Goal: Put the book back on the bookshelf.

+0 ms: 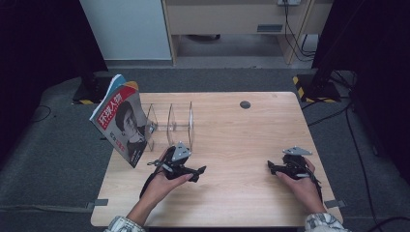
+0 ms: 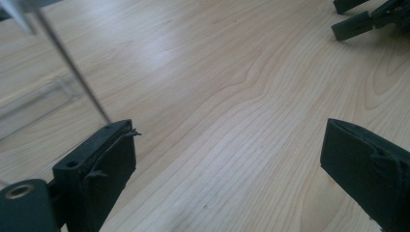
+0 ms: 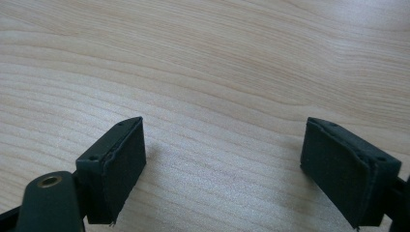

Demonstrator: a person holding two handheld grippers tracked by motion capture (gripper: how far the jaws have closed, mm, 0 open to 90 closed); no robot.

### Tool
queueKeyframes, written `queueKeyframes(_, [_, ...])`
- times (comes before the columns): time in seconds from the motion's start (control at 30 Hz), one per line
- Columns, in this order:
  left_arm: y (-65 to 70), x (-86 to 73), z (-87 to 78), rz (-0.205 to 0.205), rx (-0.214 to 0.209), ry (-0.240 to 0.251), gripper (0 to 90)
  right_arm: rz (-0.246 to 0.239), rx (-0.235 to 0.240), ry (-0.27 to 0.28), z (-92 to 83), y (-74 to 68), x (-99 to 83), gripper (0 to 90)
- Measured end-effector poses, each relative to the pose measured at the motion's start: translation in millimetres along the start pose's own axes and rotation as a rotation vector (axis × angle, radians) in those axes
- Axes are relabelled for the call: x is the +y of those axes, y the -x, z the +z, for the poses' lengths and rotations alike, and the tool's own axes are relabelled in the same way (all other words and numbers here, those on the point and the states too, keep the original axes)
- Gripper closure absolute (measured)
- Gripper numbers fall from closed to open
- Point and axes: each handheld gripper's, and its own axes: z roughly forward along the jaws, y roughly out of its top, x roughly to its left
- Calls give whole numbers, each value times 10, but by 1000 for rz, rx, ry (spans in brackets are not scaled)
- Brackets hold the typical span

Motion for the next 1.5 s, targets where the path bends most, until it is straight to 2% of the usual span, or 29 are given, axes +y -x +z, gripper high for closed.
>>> queueKeyframes(0.5, [263, 33, 392, 59, -68, -81, 54, 0, -2, -1, 3, -3, 2, 158])
queueKeyframes(0.6, [329, 27, 494, 76, -66, -143, 48, 2, -1, -1, 4, -5, 2, 155])
queueKeyframes(0.7, [396, 18, 579, 97, -80, -174, 47, -1, -2, -1, 7, -5, 3, 153])
queueKeyframes(0.93, [509, 31, 762, 112, -76, -198, 47, 1, -3, -1, 8, -8, 4, 151])
queueKeyframes(1.1, [532, 45, 858, 91, -58, -182, 48, 1, -2, -3, 9, -9, 5, 147])
queueKeyframes(1.17, [533, 40, 890, 78, -55, -184, 48, 1, -2, -3, 9, -9, 5, 147])
queueKeyframes(1.23, [532, 29, 917, 83, -52, -195, 48, 3, -2, -3, 9, -10, 6, 147])
queueKeyframes(1.5, [543, -3, 950, 56, -62, -176, 37, 0, -2, -5, 8, -9, 6, 145])
